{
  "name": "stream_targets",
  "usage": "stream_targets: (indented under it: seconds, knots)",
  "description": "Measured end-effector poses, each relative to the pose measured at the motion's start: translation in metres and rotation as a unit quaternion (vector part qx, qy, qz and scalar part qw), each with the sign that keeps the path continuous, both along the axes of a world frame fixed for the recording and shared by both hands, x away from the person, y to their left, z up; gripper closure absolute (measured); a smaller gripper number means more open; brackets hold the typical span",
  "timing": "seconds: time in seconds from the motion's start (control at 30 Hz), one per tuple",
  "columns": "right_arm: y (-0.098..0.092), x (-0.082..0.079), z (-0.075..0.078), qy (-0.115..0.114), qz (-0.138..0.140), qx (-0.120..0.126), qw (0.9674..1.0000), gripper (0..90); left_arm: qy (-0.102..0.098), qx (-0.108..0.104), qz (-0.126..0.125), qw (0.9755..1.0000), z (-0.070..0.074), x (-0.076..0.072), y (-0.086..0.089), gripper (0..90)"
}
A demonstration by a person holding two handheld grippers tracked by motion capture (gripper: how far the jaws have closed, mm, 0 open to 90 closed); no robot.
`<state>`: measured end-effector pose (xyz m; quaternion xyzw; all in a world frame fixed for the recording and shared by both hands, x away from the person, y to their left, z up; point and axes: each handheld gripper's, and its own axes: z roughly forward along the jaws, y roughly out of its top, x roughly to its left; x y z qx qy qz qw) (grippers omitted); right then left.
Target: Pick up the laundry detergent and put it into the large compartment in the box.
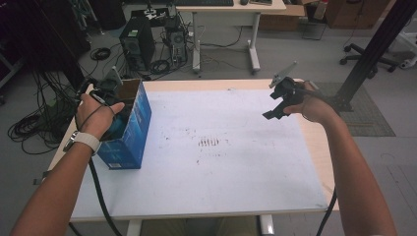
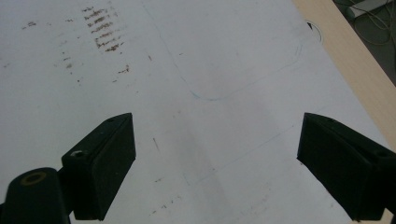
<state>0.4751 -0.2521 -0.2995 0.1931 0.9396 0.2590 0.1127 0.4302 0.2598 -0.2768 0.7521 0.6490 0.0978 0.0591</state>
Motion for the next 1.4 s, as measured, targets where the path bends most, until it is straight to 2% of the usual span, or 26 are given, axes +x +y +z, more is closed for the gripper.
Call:
stream_targets:
  seconds: [0.4,1.0,1.2,1.4]
  knots:
    - [0.0005,-0.0012,-0.0005,0.002,-0.001,-0.003,1.0,11.6,-0.001,-0.01,-0.003,1.0,-0.0027,0.0027,0.0061,36.3]
    - [0.0009,-0.0009,-0.0024,0.005,-0.001,-0.005,1.0,11.6,0.0,-0.009,-0.007,0.9999,-0.0038,0.0042,0.0076,31.5]
    - [0.0016,-0.001,-0.0027,0.006,0.0,-0.005,1.0,11.6,0.001,-0.009,-0.005,0.9999,-0.0036,0.0045,0.0067,27.4]
    - [0.0007,-0.0016,-0.0032,0.006,0.0,-0.003,1.0,11.6,0.004,-0.002,-0.009,1.0,-0.0032,0.0047,0.0043,25.0]
